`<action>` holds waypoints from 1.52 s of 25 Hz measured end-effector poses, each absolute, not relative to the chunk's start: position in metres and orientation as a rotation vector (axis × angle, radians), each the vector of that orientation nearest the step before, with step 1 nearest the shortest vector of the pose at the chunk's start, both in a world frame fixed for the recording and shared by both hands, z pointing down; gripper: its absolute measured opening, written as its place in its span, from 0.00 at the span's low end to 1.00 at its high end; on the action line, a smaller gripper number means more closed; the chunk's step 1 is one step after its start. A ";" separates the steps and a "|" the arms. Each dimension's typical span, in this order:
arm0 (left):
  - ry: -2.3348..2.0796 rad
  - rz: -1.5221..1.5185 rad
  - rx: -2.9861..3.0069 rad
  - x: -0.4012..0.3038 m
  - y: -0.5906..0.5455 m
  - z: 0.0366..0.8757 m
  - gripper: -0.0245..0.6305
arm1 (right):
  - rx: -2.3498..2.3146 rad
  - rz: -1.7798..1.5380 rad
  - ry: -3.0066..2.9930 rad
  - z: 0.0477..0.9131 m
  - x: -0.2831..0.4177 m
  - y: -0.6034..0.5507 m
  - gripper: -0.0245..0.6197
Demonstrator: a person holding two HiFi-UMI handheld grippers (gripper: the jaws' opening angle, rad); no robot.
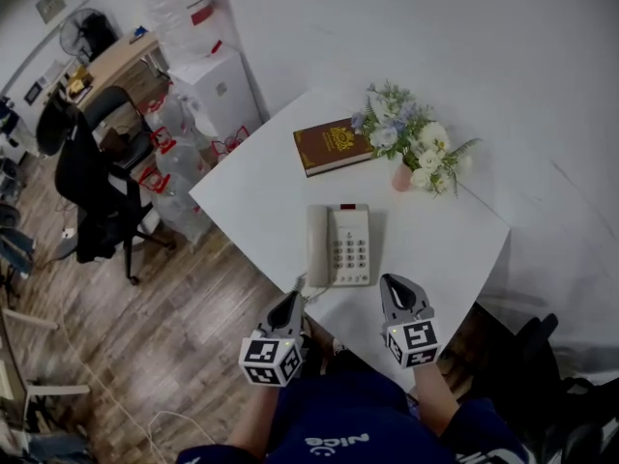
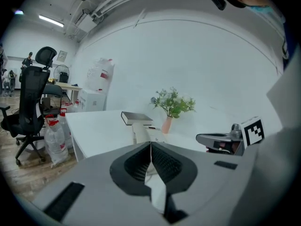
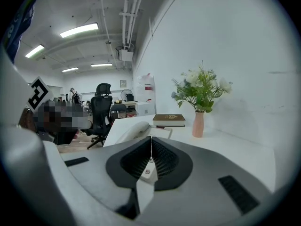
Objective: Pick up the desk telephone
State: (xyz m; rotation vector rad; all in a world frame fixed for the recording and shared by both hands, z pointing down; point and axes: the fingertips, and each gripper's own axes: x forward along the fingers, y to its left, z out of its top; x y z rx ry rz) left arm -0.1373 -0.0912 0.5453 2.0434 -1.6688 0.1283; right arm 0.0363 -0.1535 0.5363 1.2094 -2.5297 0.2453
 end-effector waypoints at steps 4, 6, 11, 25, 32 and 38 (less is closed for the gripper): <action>-1.577 0.174 2.056 -0.142 -0.106 0.552 0.07 | 1.176 0.343 -2.508 0.543 0.024 -0.161 0.08; -1.553 0.166 2.040 -0.146 -0.112 0.555 0.07 | 1.173 0.395 -2.496 0.546 0.023 -0.164 0.11; -1.385 0.086 2.026 -0.144 -0.130 0.558 0.30 | 1.171 0.500 -2.473 0.549 0.021 -0.178 0.28; -1.054 0.103 1.911 -0.145 -0.184 0.590 0.50 | 1.071 0.878 -2.452 0.573 0.016 -0.219 0.39; -0.933 0.042 1.752 -0.148 -0.211 0.609 0.53 | 1.025 1.065 -2.416 0.596 0.013 -0.242 0.40; -0.793 -0.027 1.654 -0.145 -0.232 0.622 0.55 | 0.955 1.236 -2.384 0.615 0.009 -0.258 0.40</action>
